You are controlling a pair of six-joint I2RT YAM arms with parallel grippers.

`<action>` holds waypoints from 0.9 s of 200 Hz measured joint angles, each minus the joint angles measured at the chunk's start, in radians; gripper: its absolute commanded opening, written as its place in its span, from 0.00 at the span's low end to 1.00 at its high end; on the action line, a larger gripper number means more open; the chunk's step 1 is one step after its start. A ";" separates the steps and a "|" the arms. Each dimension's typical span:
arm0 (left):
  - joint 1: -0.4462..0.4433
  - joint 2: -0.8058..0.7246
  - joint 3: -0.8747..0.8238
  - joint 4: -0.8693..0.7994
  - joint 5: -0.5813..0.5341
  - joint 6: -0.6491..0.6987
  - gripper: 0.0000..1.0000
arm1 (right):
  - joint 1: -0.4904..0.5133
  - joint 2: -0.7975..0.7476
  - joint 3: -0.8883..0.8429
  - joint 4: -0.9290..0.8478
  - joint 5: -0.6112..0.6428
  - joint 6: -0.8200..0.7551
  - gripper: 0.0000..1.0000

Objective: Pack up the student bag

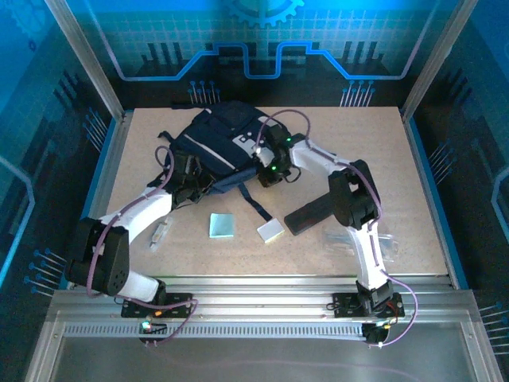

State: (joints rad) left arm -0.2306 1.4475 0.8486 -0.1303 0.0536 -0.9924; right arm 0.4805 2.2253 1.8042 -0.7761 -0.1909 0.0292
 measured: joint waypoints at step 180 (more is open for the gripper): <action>-0.261 0.279 0.201 0.056 0.087 0.094 0.99 | -0.156 -0.463 -0.377 0.129 -0.012 0.250 0.69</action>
State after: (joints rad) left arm -0.4919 1.7267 1.0500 -0.0746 0.1410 -0.8986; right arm 0.3248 1.7626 1.4273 -0.6472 -0.2031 0.2794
